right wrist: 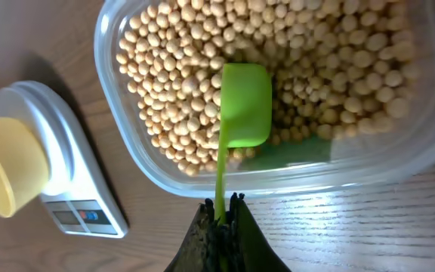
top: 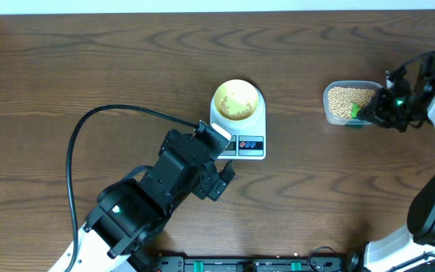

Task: Scoop item into bowl and weigh 50g on scale
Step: 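Dip the green scoop into the soybean tub and scoop again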

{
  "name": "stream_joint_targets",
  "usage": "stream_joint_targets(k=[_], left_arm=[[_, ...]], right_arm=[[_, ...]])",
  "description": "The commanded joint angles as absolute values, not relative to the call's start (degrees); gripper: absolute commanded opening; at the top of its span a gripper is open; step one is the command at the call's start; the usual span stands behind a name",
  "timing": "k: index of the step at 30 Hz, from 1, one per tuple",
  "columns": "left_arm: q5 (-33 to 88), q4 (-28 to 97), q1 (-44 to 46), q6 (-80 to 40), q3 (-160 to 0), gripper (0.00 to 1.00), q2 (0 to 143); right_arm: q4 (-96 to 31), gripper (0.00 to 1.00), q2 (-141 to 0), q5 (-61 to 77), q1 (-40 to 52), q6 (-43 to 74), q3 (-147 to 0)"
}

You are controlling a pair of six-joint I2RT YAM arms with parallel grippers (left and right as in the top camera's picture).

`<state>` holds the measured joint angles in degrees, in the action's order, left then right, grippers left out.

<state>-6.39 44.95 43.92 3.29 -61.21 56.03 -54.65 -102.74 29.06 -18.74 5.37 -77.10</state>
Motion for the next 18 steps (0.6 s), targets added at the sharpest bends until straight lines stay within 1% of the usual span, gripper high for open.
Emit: stream_joint_targets(k=[1, 7, 13, 18], left_arm=[[-7.14, 44.88, 43.68, 4.08, -62.96, 0.98, 55.72], [-7.14, 44.88, 43.68, 4.08, -62.96, 0.98, 55.72], [-7.14, 44.88, 43.68, 4.08, -62.96, 0.98, 55.72], [-7.14, 44.88, 43.68, 4.08, -62.96, 0.98, 55.72]], right_arm=[[-54.87, 0.01, -103.90, 34.15, -21.15, 3.38, -77.89], [-53.87, 0.01, -106.96, 40.34, -23.92, 2.39, -77.89], [-51.53, 0.01, -112.73, 53.41, -27.33, 0.08, -77.89], [-51.44, 0.01, -113.38, 56.05, -28.93, -0.56, -77.89]])
